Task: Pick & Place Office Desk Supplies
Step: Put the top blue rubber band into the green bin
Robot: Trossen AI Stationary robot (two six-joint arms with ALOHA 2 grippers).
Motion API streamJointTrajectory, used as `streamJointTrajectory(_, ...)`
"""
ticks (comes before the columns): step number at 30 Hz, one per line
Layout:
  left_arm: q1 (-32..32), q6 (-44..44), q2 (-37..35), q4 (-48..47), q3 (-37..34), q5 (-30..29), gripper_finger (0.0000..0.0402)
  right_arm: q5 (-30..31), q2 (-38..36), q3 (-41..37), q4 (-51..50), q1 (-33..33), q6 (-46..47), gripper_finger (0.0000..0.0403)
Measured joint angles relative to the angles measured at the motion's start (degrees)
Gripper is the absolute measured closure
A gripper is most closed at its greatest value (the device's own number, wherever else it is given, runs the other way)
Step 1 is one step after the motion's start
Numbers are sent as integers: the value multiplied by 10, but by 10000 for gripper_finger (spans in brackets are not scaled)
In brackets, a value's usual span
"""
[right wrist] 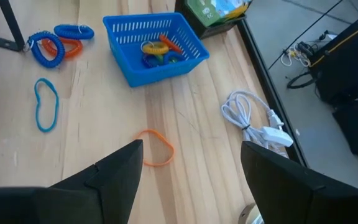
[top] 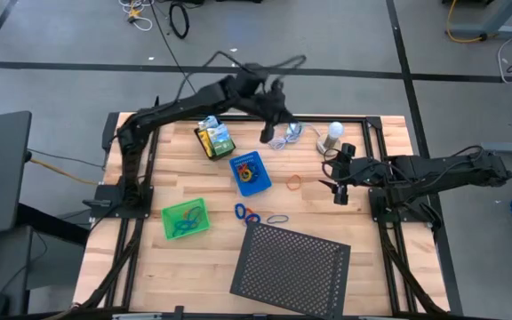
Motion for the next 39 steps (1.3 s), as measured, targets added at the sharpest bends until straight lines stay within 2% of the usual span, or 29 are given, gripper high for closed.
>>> streamJointTrajectory(5, -9, -2, -36, 108, 0, -59, 401, -6, 0, 0, 19, 0, -10, 124)
streamJointTrajectory(11, -26, -1, -59, 114, -10, -193, 402, -9, 0, 0, 20, 0, -11, 124)
streamJointTrajectory(13, -28, 3, -71, 136, -38, -210, 401, -9, 0, 0, 20, 0, -11, 124)
streamJointTrajectory(19, -27, 5, -179, 300, -187, -210, 401, -19, 0, 0, 20, 1, -11, 124)
streamJointTrajectory(23, -36, -1, -274, 328, -313, -214, 401, -21, 0, 0, 20, 1, -11, 124)
streamJointTrajectory(28, -66, -9, -392, 345, -486, -313, 401, -23, 0, 0, 29, 1, -11, 124)
streamJointTrajectory(31, -88, -40, -467, 344, -585, -382, 401, -29, 0, 0, 33, 1, -11, 124)
streamJointTrajectory(34, -119, -98, -543, 302, -667, -437, 401, -31, 0, 0, 34, 1, -11, 124)
streamJointTrajectory(39, -189, -221, -666, 209, -766, -472, 402, -31, 0, 0, 35, 1, -6, 124)
